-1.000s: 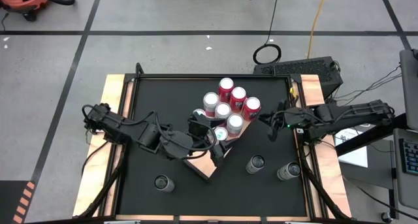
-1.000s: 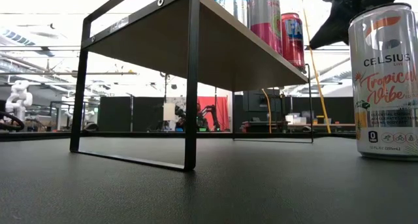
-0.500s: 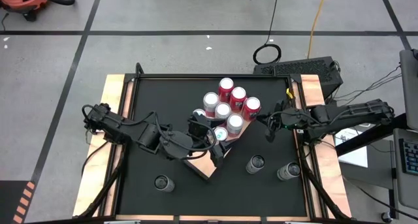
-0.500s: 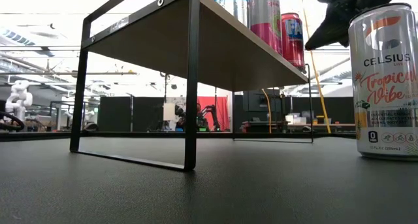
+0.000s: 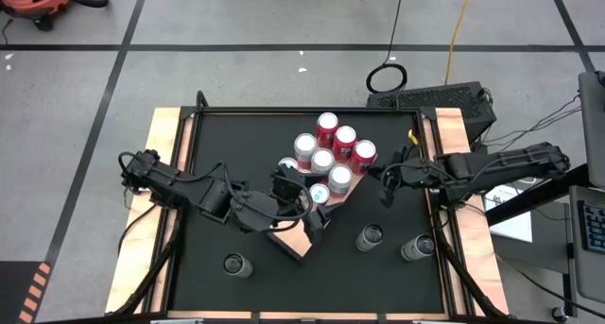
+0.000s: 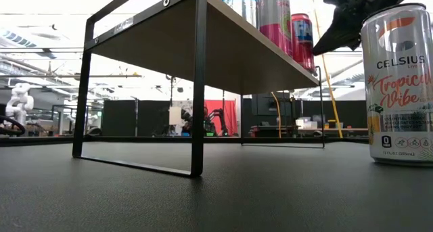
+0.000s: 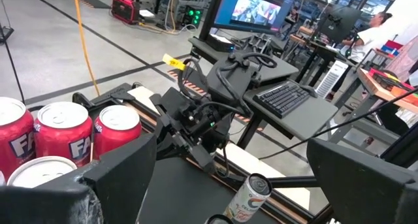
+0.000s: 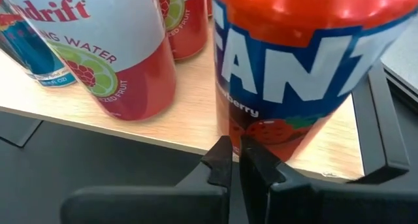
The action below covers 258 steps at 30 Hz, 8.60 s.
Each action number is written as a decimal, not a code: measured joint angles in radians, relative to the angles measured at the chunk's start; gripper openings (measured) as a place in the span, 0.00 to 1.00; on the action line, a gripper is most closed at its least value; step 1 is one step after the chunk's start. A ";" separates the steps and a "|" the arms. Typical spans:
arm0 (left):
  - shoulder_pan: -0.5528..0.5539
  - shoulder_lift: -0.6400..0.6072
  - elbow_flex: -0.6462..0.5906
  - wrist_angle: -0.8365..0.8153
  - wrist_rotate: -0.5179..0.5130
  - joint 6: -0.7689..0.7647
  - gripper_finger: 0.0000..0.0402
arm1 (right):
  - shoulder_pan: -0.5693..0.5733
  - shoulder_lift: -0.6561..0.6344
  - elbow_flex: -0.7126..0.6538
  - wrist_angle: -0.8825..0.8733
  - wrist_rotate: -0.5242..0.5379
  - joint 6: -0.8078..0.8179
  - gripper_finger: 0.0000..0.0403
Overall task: Place canned beverage on shelf
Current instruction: Put the red soda can on the shelf aligned with the red soda can, then put the top left white-yellow soda can on the shelf
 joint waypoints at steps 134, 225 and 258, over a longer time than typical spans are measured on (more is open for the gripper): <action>-0.193 -0.122 -0.001 -0.419 0.142 -0.258 0.99 | 0.438 0.505 0.505 -0.429 -0.213 0.357 0.86; -0.179 -0.117 0.001 -0.443 0.134 -0.283 0.99 | 0.414 0.510 0.451 -0.025 -0.370 0.439 0.58; -0.140 0.003 0.000 -0.268 0.347 -0.197 0.99 | 0.413 0.509 0.782 -0.032 -0.337 0.336 0.58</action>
